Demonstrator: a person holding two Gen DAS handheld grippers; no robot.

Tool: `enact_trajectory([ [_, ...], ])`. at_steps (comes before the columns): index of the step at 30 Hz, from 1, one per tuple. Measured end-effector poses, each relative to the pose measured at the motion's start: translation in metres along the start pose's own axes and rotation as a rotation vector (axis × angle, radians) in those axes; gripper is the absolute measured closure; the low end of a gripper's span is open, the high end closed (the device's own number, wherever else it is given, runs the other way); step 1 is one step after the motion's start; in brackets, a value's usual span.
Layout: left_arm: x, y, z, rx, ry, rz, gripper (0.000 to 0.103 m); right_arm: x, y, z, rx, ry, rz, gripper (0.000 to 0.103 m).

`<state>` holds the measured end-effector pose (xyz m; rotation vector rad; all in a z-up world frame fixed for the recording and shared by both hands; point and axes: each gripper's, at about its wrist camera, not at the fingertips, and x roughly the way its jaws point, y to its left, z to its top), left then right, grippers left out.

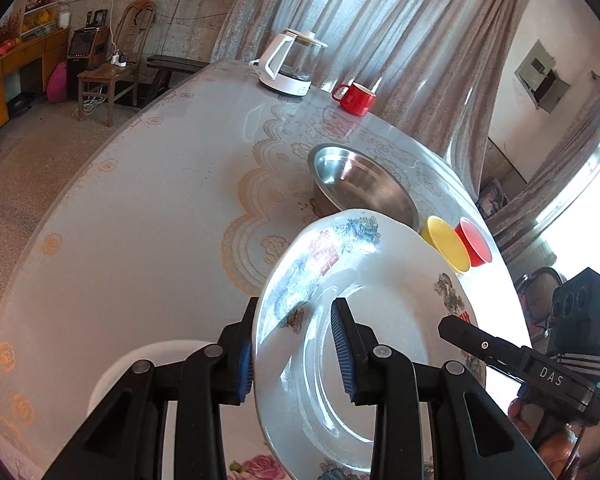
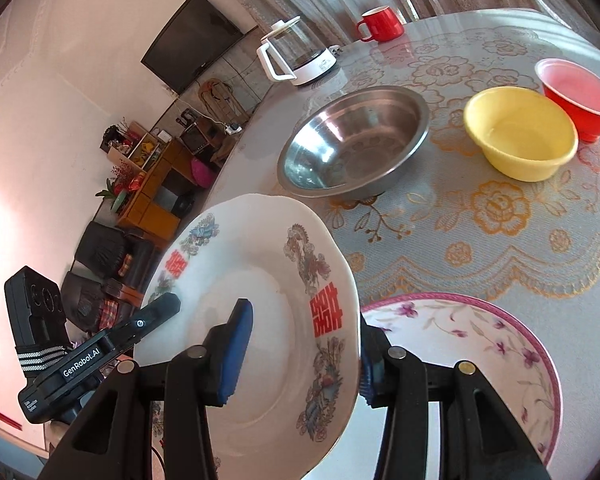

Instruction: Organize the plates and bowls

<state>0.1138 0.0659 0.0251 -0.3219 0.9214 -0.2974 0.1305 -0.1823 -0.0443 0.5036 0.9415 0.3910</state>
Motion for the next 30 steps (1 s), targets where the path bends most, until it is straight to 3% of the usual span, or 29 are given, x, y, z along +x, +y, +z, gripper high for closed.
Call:
enact_trajectory([
  [12, 0.021, -0.057, -0.052, 0.102, 0.102, -0.045, 0.070, -0.064, -0.054, -0.045, 0.067, -0.023, -0.089, 0.053],
  [20, 0.037, -0.067, -0.069, 0.133, 0.149, -0.019, 0.069, -0.073, -0.077, -0.057, 0.111, -0.035, -0.128, 0.053],
  [30, 0.047, -0.069, -0.070, 0.147, 0.153, -0.002, 0.069, -0.067, -0.078, -0.060, 0.056, -0.046, -0.199, 0.049],
])
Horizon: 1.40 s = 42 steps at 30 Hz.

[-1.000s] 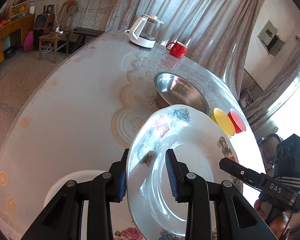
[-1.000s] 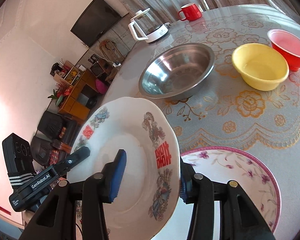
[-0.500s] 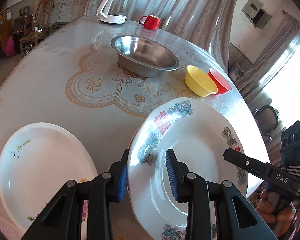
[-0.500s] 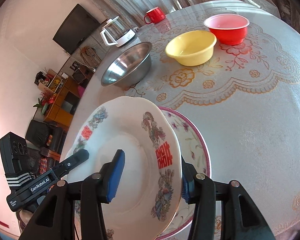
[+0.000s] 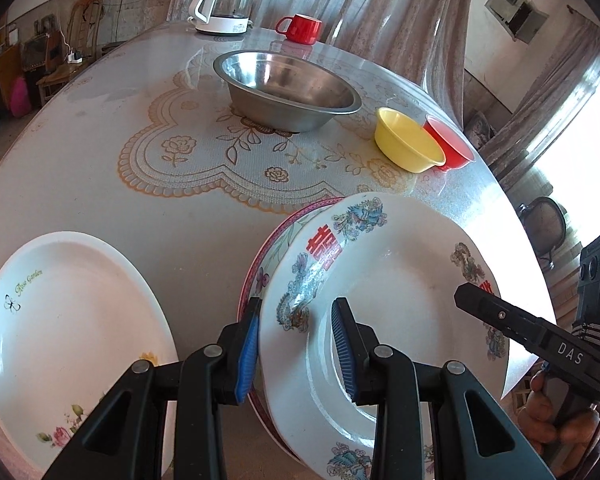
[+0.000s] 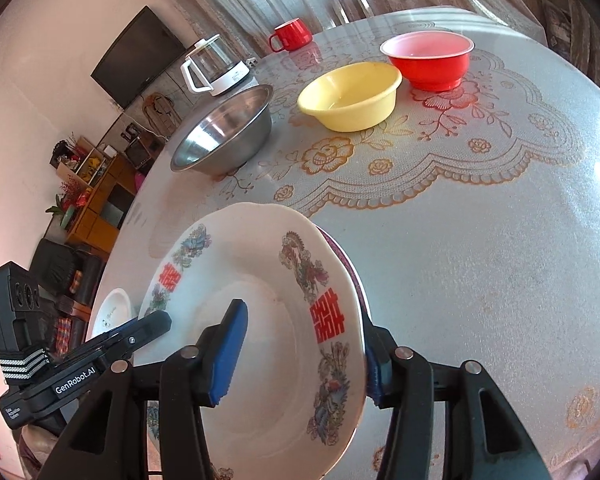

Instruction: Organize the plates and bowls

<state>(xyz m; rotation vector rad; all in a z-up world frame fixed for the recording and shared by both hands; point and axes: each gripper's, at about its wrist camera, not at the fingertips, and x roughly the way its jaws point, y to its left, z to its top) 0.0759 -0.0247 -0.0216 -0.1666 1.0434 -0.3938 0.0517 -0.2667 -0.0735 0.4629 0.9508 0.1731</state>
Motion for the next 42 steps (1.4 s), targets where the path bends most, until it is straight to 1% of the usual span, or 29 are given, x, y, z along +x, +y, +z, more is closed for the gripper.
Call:
enact_trajectory([
  [3, -0.001, 0.002, 0.001, -0.011, -0.002, -0.011, 0.068, 0.002, 0.003, 0.002, -0.027, -0.004, -0.004, 0.046],
  [5, -0.001, 0.004, 0.001, -0.018, -0.002, -0.020, 0.068, 0.004, 0.006, 0.002, -0.051, -0.003, -0.026, 0.046],
  [10, -0.003, 0.006, 0.001, -0.036, -0.003, -0.043, 0.065, 0.007, 0.018, 0.000, -0.124, 0.005, -0.077, 0.038],
  [12, -0.004, 0.007, 0.001, -0.043, -0.003, -0.050, 0.065, 0.008, 0.023, 0.000, -0.150, 0.014, -0.105, 0.037],
  [18, -0.005, 0.009, 0.001, -0.061, -0.001, -0.058, 0.065, 0.009, 0.025, 0.002, -0.129, 0.016, -0.128, 0.036],
  [20, -0.004, 0.009, 0.001, -0.070, 0.008, -0.069, 0.063, 0.010, 0.019, 0.005, -0.062, 0.024, -0.098, 0.034],
  [21, -0.004, 0.010, 0.000, -0.075, 0.011, -0.073, 0.063, 0.010, 0.012, 0.007, 0.000, 0.033, -0.052, 0.030],
  [22, -0.004, 0.010, 0.000, -0.077, 0.010, -0.076, 0.063, 0.009, 0.006, 0.010, 0.049, 0.026, -0.012, 0.030],
  [23, -0.004, 0.011, -0.001, -0.080, 0.008, -0.077, 0.063, 0.008, 0.004, 0.011, 0.060, 0.017, -0.001, 0.030],
  [24, -0.005, 0.011, 0.000, -0.086, 0.003, -0.079, 0.062, 0.008, 0.007, 0.011, 0.038, 0.013, -0.015, 0.030],
  [27, -0.006, 0.013, 0.001, -0.092, 0.000, -0.088, 0.062, 0.010, 0.024, 0.008, -0.057, 0.005, -0.104, 0.028],
  [30, -0.005, 0.012, 0.001, -0.081, -0.001, -0.086, 0.062, 0.011, 0.036, 0.004, -0.134, -0.034, -0.174, 0.028],
  [32, -0.003, 0.010, 0.000, -0.077, 0.000, -0.080, 0.062, 0.013, 0.042, 0.002, -0.189, -0.056, -0.238, 0.028],
  [34, -0.003, 0.009, 0.000, -0.074, -0.003, -0.082, 0.061, 0.016, 0.042, 0.001, -0.209, -0.061, -0.288, 0.028],
  [42, -0.004, 0.008, 0.003, -0.061, -0.025, -0.073, 0.061, 0.014, 0.037, 0.001, -0.224, -0.082, -0.258, 0.028],
])
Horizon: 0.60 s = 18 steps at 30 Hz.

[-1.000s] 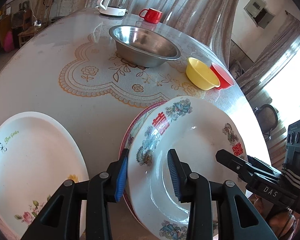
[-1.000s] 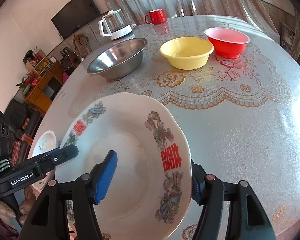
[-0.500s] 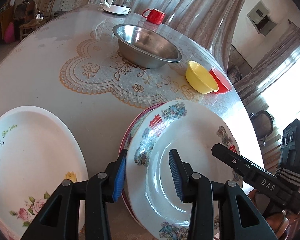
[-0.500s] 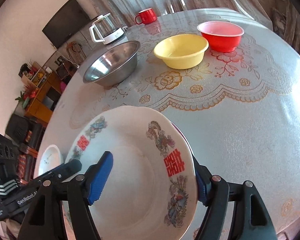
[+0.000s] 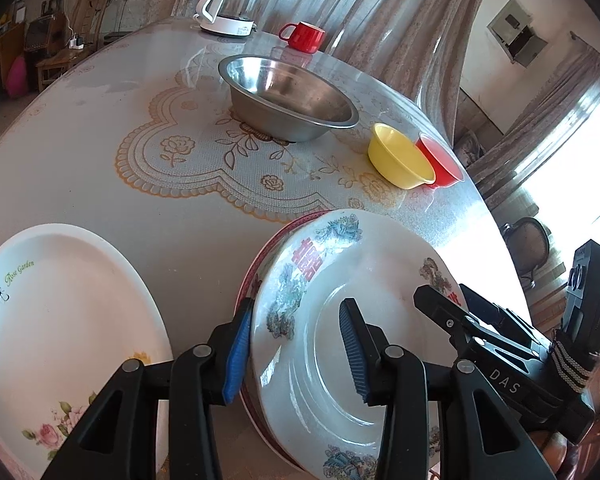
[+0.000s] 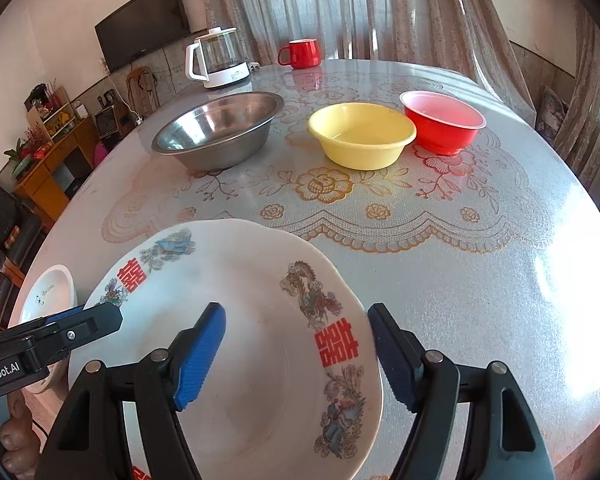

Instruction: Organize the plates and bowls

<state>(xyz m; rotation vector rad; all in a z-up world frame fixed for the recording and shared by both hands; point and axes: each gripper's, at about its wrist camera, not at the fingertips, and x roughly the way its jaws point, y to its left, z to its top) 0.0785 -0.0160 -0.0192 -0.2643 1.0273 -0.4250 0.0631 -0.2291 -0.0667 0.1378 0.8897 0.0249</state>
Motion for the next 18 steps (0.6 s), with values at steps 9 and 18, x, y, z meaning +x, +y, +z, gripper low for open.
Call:
enact_trajectory([
  [9, -0.009, -0.001, 0.003, 0.024, -0.047, 0.021, 0.058, -0.012, -0.023, 0.000, 0.063, -0.024, 0.084, 0.028],
  [18, -0.014, 0.010, -0.003, 0.008, -0.055, 0.058, 0.055, -0.032, -0.041, -0.019, 0.054, 0.002, 0.088, 0.047],
])
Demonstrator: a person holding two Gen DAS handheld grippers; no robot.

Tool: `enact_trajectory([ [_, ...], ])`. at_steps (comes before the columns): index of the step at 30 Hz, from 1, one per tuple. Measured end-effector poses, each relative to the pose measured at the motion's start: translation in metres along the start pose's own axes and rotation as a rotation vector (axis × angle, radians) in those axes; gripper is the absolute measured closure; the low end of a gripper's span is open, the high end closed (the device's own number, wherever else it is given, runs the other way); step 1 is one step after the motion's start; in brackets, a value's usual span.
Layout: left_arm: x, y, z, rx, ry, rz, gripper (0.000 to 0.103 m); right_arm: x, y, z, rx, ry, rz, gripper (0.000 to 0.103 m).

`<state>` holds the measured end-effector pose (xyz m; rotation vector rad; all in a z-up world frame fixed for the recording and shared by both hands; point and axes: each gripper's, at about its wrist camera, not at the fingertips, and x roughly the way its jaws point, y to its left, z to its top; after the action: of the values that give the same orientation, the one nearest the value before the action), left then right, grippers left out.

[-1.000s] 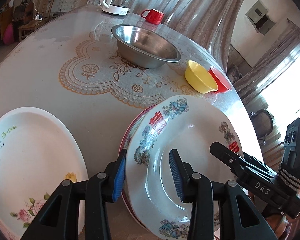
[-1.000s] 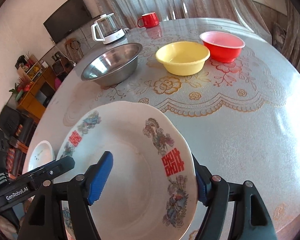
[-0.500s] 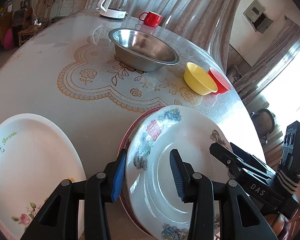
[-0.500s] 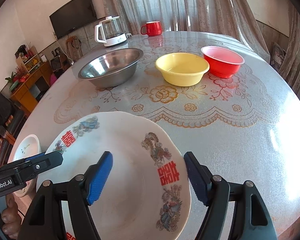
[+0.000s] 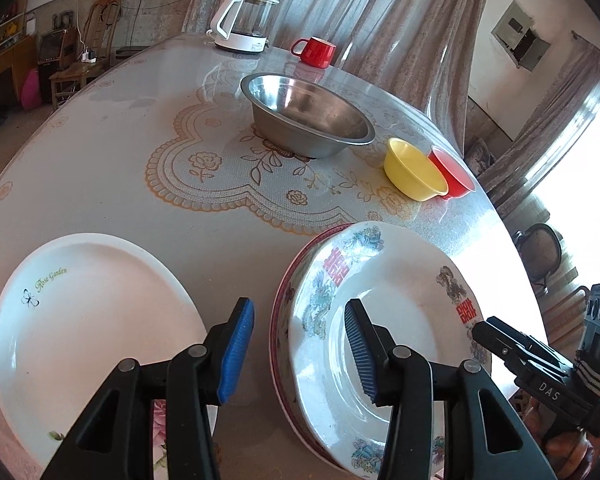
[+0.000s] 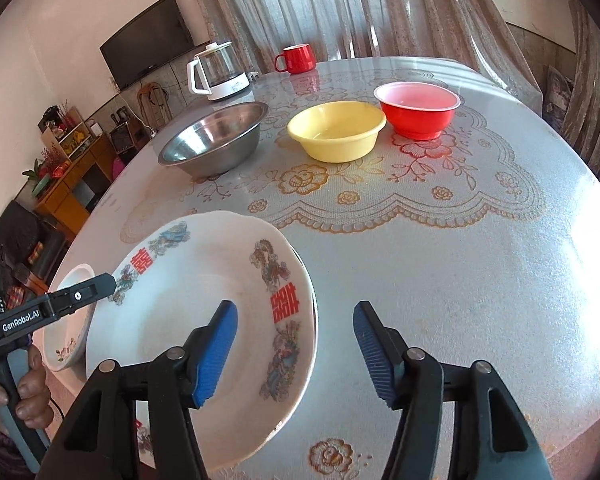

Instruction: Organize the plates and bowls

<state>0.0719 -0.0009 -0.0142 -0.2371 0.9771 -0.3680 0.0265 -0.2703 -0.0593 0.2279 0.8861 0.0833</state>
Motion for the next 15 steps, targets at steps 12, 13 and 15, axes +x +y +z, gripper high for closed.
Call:
enact_trajectory([
  [12, 0.002, -0.013, -0.011, 0.064, 0.005, 0.017, 0.057, 0.001, 0.013, -0.019, -0.062, 0.024, -0.040, 0.076],
  [13, 0.003, -0.014, -0.011, 0.065, 0.005, 0.019, 0.057, 0.001, 0.015, -0.018, -0.075, 0.020, -0.052, 0.076],
  [15, 0.004, -0.014, -0.011, 0.067, 0.004, 0.021, 0.057, 0.002, 0.019, -0.019, -0.101, 0.011, -0.076, 0.076],
])
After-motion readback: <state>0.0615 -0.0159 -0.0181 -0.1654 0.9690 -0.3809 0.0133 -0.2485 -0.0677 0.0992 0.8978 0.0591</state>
